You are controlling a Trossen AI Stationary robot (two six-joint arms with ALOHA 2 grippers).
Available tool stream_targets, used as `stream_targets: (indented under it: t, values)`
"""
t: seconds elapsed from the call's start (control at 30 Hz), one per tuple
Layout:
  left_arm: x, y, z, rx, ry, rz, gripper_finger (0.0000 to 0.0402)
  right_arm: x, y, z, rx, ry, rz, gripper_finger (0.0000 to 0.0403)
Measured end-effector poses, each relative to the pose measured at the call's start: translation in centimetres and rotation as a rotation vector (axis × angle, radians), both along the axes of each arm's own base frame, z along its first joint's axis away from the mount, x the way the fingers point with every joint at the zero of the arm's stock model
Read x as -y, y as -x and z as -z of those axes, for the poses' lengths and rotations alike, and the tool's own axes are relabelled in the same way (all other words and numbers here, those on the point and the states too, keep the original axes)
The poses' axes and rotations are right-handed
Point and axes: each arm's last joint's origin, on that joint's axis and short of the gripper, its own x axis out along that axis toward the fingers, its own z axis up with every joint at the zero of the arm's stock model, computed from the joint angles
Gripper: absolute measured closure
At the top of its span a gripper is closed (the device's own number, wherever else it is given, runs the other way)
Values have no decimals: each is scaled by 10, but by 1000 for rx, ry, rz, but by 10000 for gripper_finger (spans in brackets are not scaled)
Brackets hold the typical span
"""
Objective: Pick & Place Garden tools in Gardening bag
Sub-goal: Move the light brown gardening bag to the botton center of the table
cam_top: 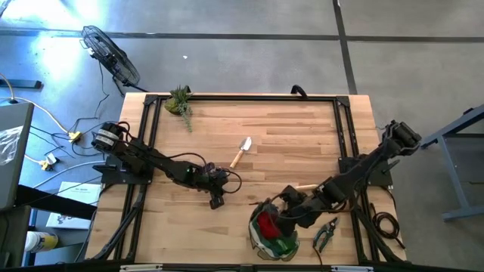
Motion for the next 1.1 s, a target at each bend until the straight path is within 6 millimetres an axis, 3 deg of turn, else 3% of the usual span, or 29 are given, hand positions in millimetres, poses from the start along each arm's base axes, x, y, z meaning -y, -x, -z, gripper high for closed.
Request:
stream_targets:
  t: [0.63,0.9,1.0,1.1]
  values:
    - [1,0,0,-12,36,28,240,-13,4,-3,27,-50,-65,310]
    - [4,1,1,-35,100,109,240,-21,-13,-30,491,173,-350,310]
    - [4,1,0,-34,99,108,240,-32,-10,-42,649,161,-525,310]
    - [4,1,1,-34,98,108,240,-49,2,-50,749,45,-730,310]
